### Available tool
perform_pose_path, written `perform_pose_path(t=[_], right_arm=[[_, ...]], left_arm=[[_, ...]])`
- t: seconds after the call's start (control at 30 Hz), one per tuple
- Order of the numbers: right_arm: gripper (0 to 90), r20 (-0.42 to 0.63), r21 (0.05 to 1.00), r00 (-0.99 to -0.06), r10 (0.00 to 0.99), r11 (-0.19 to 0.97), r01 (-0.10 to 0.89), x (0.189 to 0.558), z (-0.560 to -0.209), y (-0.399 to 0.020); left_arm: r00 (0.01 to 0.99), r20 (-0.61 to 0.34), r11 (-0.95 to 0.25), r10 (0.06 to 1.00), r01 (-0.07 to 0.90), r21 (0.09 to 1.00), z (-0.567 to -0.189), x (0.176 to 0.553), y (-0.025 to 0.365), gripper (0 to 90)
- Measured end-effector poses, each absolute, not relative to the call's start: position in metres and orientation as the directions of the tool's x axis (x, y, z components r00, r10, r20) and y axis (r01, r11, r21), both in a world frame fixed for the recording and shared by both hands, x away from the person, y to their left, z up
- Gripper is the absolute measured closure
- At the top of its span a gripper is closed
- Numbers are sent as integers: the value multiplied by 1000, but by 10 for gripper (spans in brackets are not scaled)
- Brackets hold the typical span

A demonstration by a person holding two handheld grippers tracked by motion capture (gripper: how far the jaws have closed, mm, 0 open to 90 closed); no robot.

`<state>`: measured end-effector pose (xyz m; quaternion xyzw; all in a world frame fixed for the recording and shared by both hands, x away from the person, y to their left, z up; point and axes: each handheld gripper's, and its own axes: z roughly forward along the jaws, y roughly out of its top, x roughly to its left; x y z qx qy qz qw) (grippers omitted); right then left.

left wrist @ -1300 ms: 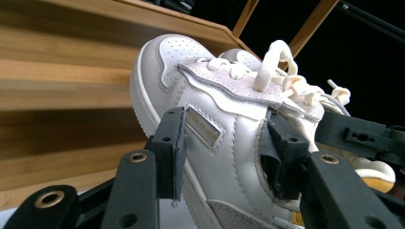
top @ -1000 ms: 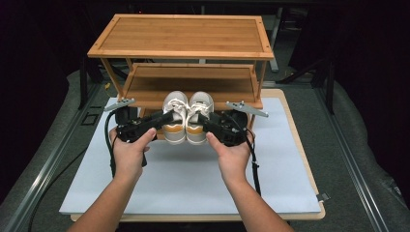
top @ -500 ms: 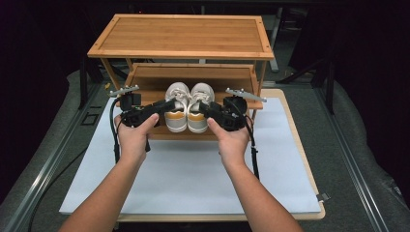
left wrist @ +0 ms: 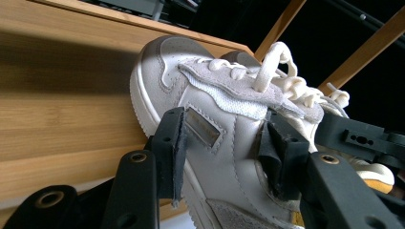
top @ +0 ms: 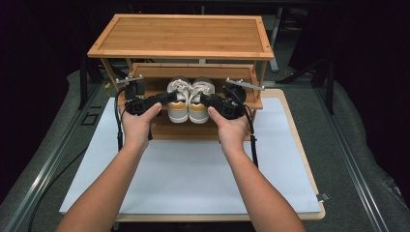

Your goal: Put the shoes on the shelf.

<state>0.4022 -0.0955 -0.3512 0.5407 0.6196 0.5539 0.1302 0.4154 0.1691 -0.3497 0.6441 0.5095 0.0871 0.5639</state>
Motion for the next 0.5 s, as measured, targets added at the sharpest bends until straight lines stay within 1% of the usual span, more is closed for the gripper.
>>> perform_pose_path(t=[0.37,0.5], right_arm=[[551,444,812,-360,821,-199,549,414,-354,-95],[551,452,811,-364,815,-205,548,419,-354,-94]], left_arm=[[454,-493,169,742,585,793,-353,429,172,550],[455,-486,162,746,584,796,-352,433,171,548]])
